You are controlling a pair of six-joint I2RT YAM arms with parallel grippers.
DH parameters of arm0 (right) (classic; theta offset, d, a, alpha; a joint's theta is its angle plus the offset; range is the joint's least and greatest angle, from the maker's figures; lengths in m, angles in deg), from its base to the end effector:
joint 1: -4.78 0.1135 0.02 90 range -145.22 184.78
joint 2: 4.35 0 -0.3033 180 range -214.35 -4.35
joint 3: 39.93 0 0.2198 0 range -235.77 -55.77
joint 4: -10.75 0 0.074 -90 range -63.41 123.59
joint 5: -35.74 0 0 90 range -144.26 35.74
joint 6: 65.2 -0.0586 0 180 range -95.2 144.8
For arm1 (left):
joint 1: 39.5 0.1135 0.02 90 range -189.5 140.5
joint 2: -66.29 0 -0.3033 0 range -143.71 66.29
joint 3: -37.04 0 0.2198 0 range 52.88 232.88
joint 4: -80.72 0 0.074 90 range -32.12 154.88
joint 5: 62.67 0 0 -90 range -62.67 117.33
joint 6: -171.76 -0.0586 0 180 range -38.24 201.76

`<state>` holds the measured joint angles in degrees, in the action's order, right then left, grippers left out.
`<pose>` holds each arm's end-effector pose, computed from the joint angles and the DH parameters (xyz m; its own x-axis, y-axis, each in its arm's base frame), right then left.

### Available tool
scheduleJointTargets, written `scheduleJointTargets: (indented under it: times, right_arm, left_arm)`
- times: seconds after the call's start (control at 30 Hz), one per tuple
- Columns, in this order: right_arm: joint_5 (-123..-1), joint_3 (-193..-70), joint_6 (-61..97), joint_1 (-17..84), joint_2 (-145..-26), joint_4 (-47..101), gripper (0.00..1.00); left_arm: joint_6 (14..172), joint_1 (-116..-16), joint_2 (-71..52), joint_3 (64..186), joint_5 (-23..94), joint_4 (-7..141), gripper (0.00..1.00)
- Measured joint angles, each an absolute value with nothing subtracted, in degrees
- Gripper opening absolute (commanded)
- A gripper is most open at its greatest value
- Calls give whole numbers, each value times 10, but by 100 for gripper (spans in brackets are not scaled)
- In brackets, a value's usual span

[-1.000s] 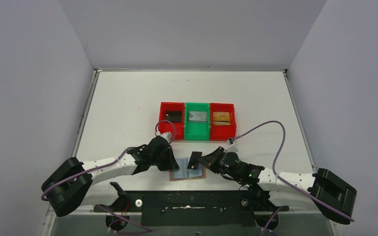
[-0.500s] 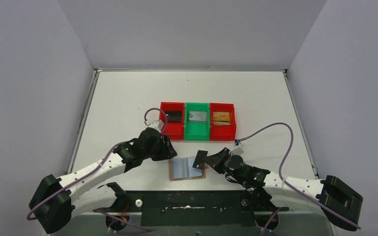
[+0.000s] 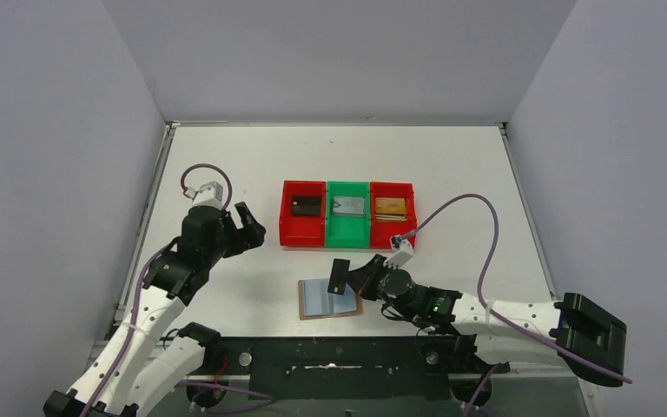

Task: Take the credit cards out of the card holder
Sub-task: Place the credit card in the storage box.

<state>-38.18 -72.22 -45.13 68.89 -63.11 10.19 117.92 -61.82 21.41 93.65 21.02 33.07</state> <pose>0.0917 0.1518 0.2179 -0.7752 0.4697 -0.4224 -0.0801 0.5901 0.8033 0.1203 -0.0424 0.2946 -0.6123 -0.3826 -0.6919 -0.0819 0.9011 -0.4258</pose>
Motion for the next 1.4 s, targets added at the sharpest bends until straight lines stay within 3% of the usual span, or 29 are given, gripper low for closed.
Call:
scheduleJointTargets:
  times: [0.57, 1.03, 1.4]
  right_arm:
    - [-322, -933, -96, 697, -708, 161, 0]
    - [-290, -1275, 297, 680, -995, 273, 0]
    - [-327, -1420, 458, 628, -1139, 352, 0]
  left_arm:
    - [1123, -610, 295, 928, 62, 330, 88]
    - [1124, -608, 310, 927, 22, 328, 88]
    - [1130, -607, 349, 927, -13, 310, 88]
